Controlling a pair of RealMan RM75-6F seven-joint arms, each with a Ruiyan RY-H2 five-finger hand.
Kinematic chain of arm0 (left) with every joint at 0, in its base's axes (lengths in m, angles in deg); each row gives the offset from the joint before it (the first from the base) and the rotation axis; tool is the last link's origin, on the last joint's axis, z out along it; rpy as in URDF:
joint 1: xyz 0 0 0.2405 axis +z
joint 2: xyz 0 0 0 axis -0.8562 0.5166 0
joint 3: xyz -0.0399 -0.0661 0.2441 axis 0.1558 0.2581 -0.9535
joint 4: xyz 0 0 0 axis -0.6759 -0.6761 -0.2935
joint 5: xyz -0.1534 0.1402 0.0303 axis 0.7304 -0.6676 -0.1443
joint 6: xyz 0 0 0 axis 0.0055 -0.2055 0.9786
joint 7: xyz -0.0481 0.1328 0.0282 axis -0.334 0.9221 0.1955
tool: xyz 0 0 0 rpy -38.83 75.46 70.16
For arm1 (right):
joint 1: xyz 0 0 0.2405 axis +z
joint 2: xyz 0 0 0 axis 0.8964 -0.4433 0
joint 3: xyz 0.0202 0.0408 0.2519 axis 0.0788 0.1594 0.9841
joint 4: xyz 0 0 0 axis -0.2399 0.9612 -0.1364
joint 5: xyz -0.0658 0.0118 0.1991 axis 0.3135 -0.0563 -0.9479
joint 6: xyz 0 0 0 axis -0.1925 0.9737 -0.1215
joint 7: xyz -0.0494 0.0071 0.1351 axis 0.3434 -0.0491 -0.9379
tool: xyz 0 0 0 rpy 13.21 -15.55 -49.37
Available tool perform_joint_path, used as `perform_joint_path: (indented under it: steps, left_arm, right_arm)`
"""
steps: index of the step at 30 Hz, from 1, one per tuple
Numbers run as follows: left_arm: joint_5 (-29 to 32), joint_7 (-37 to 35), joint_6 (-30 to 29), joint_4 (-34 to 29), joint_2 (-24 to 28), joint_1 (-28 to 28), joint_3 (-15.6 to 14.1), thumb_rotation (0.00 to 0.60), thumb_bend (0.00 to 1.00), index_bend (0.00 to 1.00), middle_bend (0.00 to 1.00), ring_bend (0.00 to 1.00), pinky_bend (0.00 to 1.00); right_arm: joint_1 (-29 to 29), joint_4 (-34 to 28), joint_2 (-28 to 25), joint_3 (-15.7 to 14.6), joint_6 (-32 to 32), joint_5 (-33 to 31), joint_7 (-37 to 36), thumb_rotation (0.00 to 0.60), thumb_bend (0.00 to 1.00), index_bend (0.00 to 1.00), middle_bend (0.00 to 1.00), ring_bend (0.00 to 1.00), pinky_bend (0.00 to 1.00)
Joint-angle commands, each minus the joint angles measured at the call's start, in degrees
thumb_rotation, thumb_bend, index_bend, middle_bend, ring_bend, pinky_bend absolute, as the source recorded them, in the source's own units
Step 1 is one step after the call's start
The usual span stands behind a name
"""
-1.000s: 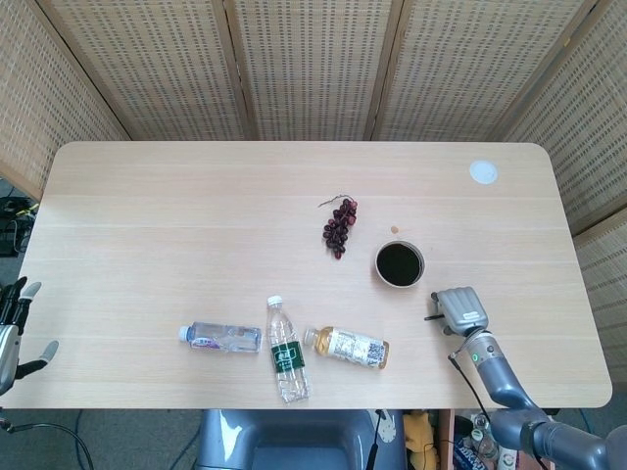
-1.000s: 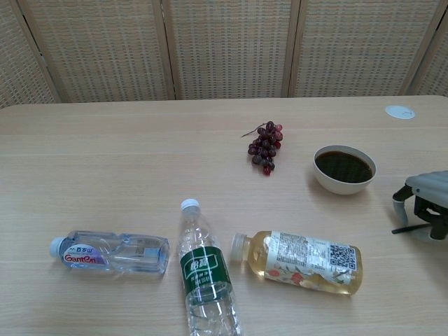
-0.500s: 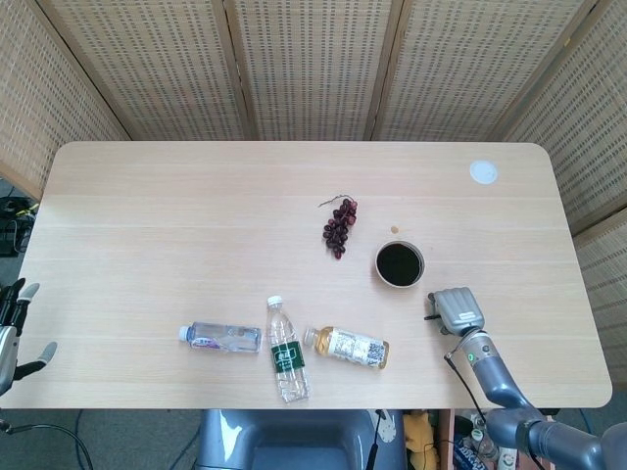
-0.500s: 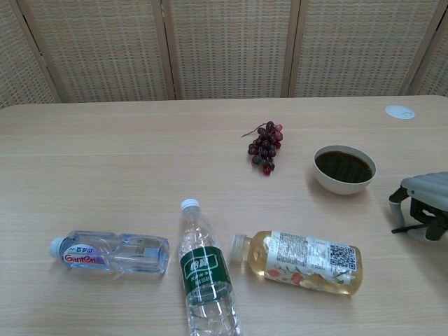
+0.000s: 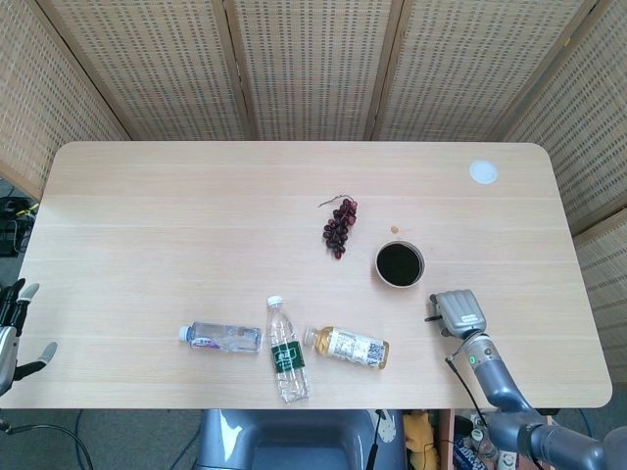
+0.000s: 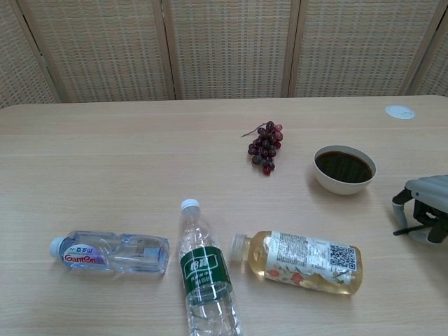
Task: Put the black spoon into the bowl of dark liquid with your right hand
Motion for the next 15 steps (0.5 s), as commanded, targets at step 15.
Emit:
perform_joint_path:
  steps: [15]
  left_arm:
    - [-0.1, 0.0, -0.3, -0.1, 0.0, 0.1, 0.0, 0.600, 0.29, 0.02, 0.00, 0.00, 0.00]
  right_arm:
    - [-0.4, -0.1, -0.5, 0.1, 0.0, 0.9, -2.0, 0.600, 0.71, 0.64, 1.00, 1.00, 1.00]
